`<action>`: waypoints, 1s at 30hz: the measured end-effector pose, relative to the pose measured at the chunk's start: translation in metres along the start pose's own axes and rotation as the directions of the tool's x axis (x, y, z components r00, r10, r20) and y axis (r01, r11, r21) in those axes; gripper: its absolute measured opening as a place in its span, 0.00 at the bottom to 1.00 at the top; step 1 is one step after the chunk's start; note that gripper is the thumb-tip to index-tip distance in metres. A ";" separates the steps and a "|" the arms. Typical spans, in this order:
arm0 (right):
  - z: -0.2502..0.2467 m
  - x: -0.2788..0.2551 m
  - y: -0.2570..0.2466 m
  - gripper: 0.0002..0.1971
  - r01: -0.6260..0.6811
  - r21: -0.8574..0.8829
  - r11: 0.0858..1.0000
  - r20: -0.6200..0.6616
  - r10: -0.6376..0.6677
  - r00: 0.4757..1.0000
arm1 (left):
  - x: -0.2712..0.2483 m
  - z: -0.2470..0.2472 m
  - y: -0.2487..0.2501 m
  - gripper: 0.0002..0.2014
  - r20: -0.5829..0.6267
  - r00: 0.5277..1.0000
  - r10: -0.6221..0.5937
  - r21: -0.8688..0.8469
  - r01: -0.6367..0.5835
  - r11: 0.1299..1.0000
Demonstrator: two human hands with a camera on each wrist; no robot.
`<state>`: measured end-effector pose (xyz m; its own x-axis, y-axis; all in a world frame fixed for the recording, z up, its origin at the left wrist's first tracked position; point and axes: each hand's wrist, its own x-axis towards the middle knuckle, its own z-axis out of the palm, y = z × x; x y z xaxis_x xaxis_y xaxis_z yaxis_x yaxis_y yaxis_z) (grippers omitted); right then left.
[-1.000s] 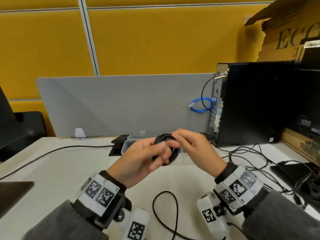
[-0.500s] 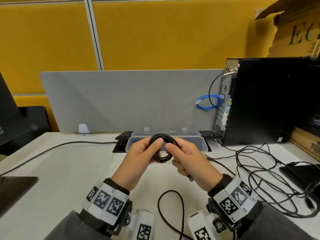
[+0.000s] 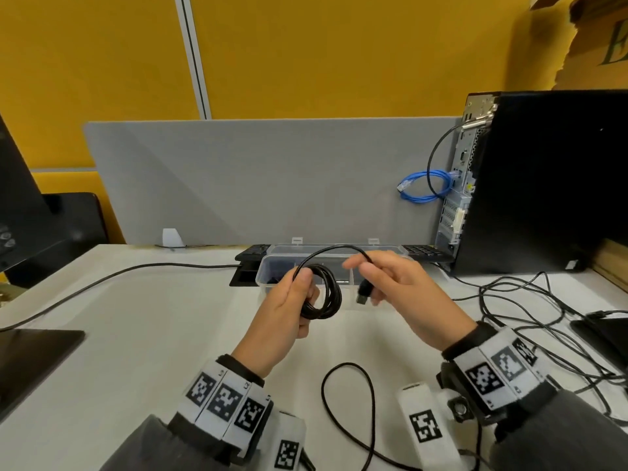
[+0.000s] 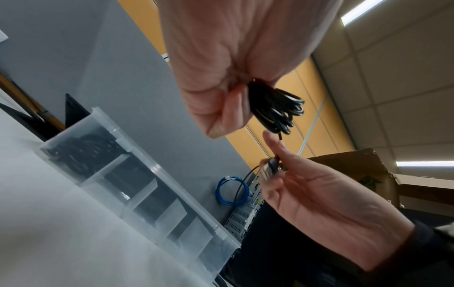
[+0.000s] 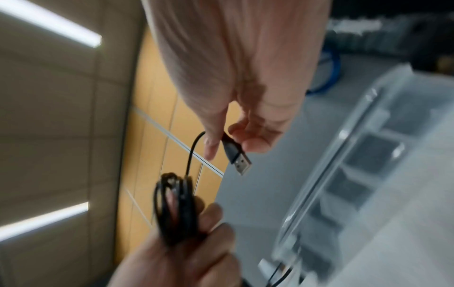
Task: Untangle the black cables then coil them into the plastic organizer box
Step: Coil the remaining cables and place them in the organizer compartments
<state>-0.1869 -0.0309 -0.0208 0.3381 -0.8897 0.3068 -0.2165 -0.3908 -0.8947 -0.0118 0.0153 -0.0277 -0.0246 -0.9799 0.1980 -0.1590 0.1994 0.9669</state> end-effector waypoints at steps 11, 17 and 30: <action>0.023 -0.003 0.018 0.14 -0.267 0.541 0.798 0.194 0.190 0.962 | 0.004 0.003 -0.011 0.18 0.001 0.998 -0.058 0.014 0.058 0.998; 0.026 0.000 0.017 0.07 -0.329 0.719 0.612 0.186 0.287 0.940 | 0.005 0.003 -0.013 0.17 -0.010 0.992 -0.122 0.040 0.122 0.992; 0.032 -0.013 -0.003 0.27 -0.409 0.635 0.656 0.330 0.248 0.911 | 0.005 0.010 -0.017 0.15 0.082 0.988 -0.133 0.125 0.122 0.985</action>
<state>-0.1610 -0.0105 -0.0329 0.5567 -0.8292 -0.0500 0.3010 0.2574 -0.9182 -0.0192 0.0072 -0.0451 -0.0839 -0.9950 0.0540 -0.2825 0.0757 0.9563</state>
